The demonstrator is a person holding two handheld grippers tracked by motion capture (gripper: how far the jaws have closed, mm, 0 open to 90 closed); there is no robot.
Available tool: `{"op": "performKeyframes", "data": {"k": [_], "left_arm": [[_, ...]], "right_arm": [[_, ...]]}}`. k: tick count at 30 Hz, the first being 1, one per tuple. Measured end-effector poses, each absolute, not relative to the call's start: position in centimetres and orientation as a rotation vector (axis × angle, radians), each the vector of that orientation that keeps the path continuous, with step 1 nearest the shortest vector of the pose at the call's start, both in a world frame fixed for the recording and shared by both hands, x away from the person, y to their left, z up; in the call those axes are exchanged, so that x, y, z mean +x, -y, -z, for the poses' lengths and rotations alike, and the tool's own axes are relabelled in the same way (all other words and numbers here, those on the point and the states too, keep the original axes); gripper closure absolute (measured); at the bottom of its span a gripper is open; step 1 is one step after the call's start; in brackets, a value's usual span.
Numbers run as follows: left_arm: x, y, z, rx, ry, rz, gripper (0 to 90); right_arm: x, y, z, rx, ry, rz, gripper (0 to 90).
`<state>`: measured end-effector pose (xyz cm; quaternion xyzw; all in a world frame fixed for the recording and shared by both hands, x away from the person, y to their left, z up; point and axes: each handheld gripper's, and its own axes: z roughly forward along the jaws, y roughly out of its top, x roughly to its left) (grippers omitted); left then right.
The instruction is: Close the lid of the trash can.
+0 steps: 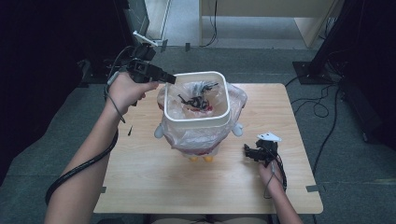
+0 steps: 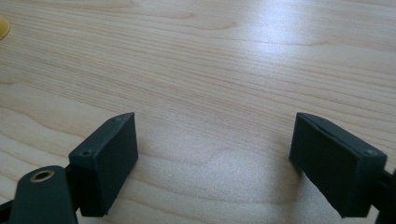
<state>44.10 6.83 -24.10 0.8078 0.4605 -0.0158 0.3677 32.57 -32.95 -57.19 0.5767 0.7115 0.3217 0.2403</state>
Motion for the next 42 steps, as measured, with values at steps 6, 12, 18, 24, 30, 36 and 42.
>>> {"op": "performKeyframes", "data": {"k": [6,12,18,24,30,36,42], "left_arm": [[44.0,-6.9,24.3,2.089,-1.175,0.024,63.2],[44.2,-8.1,24.2,2.051,-1.144,-0.015,52.9],[44.2,-9.5,24.0,2.023,-1.13,-0.076,42.7],[44.1,-10.8,24.0,2.005,-1.12,-0.111,39.3],[44.3,-12.0,24.6,1.989,-1.118,-0.128,38.1],[44.4,-13.3,25.4,1.959,-1.114,-0.153,36.7],[44.3,-14.1,26.6,1.969,-1.114,-0.162,34.7]], "right_arm": [[32.6,32.9,57.2,1.578,-1.947,-0.88,14.9],[32.6,32.9,57.2,1.577,-1.947,-0.881,14.9],[32.6,32.9,57.2,1.578,-1.947,-0.881,14.9],[32.6,32.9,57.2,1.578,-1.947,-0.88,14.9],[32.6,32.9,57.2,1.578,-1.947,-0.88,14.9],[32.5,32.9,57.2,1.578,-1.946,-0.88,14.9],[32.5,32.9,57.2,1.578,-1.946,-0.88,14.9]]}}
